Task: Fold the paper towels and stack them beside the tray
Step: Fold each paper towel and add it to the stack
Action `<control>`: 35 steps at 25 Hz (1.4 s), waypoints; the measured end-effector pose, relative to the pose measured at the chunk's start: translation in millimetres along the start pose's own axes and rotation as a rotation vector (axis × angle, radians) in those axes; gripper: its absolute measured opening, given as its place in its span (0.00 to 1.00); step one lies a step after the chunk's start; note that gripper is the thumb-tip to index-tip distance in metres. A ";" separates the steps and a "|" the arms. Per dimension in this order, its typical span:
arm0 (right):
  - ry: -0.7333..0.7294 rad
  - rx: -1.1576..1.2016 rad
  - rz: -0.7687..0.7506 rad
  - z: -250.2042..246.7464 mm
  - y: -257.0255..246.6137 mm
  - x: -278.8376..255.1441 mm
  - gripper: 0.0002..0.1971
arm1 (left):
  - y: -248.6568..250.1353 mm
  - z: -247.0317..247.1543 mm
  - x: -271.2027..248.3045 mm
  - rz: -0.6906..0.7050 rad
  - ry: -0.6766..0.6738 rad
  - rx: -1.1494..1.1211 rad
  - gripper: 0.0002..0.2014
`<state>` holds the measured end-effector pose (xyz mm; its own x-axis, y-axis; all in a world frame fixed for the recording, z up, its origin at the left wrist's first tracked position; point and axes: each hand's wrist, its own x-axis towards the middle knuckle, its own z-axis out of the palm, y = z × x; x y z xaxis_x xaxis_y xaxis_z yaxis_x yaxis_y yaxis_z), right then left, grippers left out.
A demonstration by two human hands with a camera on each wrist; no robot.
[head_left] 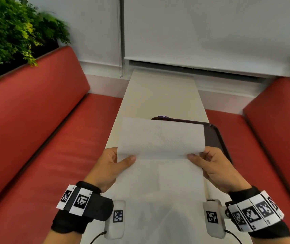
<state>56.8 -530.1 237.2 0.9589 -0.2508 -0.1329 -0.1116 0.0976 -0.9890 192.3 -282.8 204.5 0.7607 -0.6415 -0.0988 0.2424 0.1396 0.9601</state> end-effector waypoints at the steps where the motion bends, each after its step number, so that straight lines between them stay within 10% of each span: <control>1: 0.016 0.012 -0.016 -0.3 -0.8 -1.8 0.10 | -1.3 -1.2 1.0 0.010 -0.020 -0.024 0.18; 9: 0.018 0.047 -0.175 -28.3 7.4 -23.6 0.07 | 3.5 12.7 9.8 -0.144 0.009 -0.080 0.14; 12: 0.027 0.182 -0.161 -35.4 12.5 -42.6 0.20 | 3.2 26.0 15.7 -0.267 -0.015 -0.147 0.11; 14: 0.154 0.124 -0.123 -41.0 17.8 -56.9 0.28 | -3.9 39.9 23.1 -0.247 -0.066 -0.049 0.11; 18: 0.450 -0.245 -0.026 -58.3 50.3 -89.9 0.14 | -35.0 78.1 38.0 -0.252 -0.102 0.100 0.10; 26: 0.999 0.017 0.264 -94.6 123.8 -140.7 0.06 | -140.2 192.2 102.1 -0.155 -0.305 0.641 0.09; 35: 0.837 -0.453 0.443 -152.8 195.3 -107.3 0.15 | -224.3 282.4 194.5 0.067 -0.562 1.315 0.20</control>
<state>-107.7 -631.3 48.2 0.3410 -0.8837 -0.3207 -0.6611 0.0172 -0.7501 115.9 -652.0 43.9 0.3375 -0.9134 -0.2276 -0.7443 -0.4069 0.5295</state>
